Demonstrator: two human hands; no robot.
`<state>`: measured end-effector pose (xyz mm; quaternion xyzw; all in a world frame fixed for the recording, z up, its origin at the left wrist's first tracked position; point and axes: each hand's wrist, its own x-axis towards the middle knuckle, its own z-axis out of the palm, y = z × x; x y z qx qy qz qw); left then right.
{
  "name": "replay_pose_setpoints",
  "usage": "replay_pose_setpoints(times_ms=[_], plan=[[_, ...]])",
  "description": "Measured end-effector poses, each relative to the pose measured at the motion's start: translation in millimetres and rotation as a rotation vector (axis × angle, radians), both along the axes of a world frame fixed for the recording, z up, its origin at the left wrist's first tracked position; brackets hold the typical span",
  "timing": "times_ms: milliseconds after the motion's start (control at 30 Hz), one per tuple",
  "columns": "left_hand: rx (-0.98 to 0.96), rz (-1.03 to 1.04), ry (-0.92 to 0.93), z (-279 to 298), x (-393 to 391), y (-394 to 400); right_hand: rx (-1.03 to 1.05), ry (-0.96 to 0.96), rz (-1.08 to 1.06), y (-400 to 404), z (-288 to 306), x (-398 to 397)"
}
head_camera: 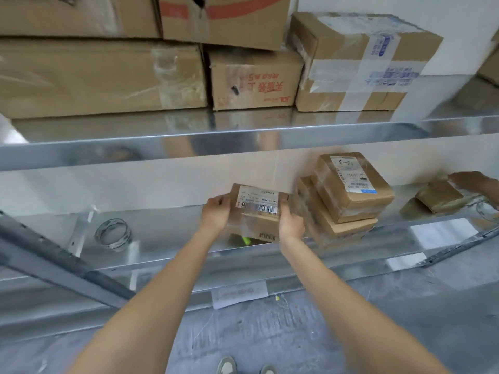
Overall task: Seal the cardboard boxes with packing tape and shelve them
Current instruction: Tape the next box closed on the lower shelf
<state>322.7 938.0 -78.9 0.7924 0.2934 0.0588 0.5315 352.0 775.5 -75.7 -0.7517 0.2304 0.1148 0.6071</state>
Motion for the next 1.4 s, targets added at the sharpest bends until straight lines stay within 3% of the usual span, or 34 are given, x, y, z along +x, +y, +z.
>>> replay_pose_setpoints(times_ms=[233, 367, 500, 733, 1033, 1133, 1267, 1400], plan=[[-0.256, 0.341, -0.168, -4.7, -84.9, 75.9, -0.138, -0.053, 0.448, 82.7, 3.8, -3.2], [-0.328, 0.374, -0.212, -15.2, -120.7, 88.6, -0.179, -0.008, 0.579, 114.4, -6.1, -18.4], [-0.280, 0.335, -0.155, -36.0, -132.1, 94.2, -0.236, 0.018, 0.649, 123.4, -19.7, -28.6], [-0.238, 0.300, -0.105, -48.1, -124.8, 97.5, -0.121, 0.018, 0.554, 120.0, -39.0, -33.2], [-0.326, 0.295, -0.094, -55.4, -116.9, 110.0, 0.022, 0.035, 0.489, 123.2, -41.3, -39.1], [-0.532, 0.269, -0.127, -56.1, -121.6, 115.5, 0.110, 0.112, 0.523, 116.0, -40.3, -38.6], [-0.874, 0.321, -0.304, -43.0, -128.8, 119.9, 0.269, 0.114, 0.527, 101.9, -46.3, -37.7], [-0.805, 0.273, -0.346, -38.7, -134.8, 107.5, 0.356, 0.043, 0.480, 96.0, -52.5, -46.7]])
